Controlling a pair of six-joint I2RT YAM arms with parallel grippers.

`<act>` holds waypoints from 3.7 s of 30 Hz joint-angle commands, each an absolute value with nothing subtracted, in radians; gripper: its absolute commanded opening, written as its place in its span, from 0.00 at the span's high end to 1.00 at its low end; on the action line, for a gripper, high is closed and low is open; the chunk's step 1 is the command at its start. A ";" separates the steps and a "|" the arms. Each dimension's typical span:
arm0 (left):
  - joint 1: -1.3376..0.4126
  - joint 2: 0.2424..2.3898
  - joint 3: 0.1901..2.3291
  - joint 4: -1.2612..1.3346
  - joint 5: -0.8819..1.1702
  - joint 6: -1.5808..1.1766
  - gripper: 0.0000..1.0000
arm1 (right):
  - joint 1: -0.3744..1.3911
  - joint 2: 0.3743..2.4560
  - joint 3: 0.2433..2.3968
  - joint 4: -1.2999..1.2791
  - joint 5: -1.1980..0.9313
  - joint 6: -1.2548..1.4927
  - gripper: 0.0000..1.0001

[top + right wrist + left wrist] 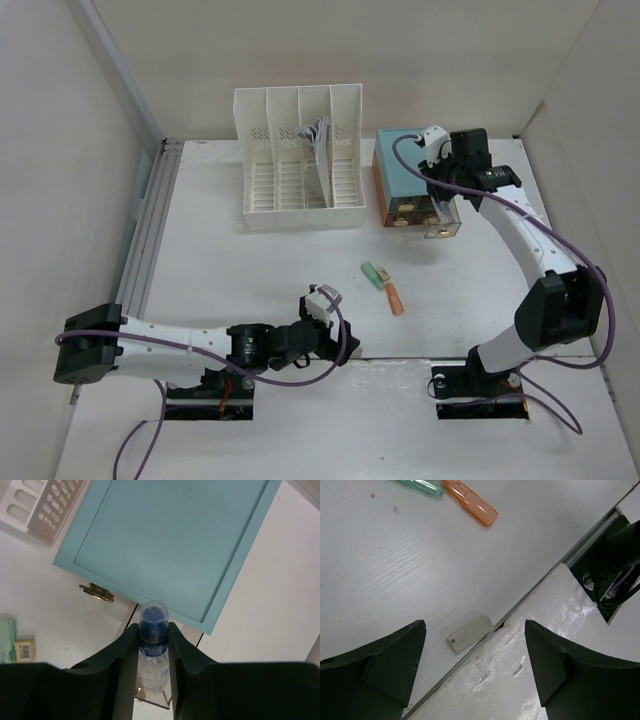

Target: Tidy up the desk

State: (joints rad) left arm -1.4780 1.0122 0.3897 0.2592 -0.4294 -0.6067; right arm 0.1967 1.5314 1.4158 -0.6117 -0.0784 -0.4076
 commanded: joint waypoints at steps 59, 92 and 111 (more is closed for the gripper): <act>-1.482 0.962 0.396 0.298 -0.425 -0.568 0.22 | 0.190 1.529 1.315 -0.854 0.032 -0.466 1.00; -1.482 0.953 0.387 0.307 -0.416 -0.558 0.22 | 0.190 1.520 1.233 -0.873 0.038 -0.466 1.00; -1.482 0.943 0.376 0.336 -0.407 -0.540 0.22 | 0.138 1.482 1.180 -0.835 0.072 -0.457 1.00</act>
State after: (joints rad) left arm -1.4780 0.9703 0.3855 0.2829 -0.4152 -0.5617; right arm 0.2024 1.4662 1.2526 -0.5056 -0.0586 -0.4709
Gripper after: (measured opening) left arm 0.775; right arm 0.319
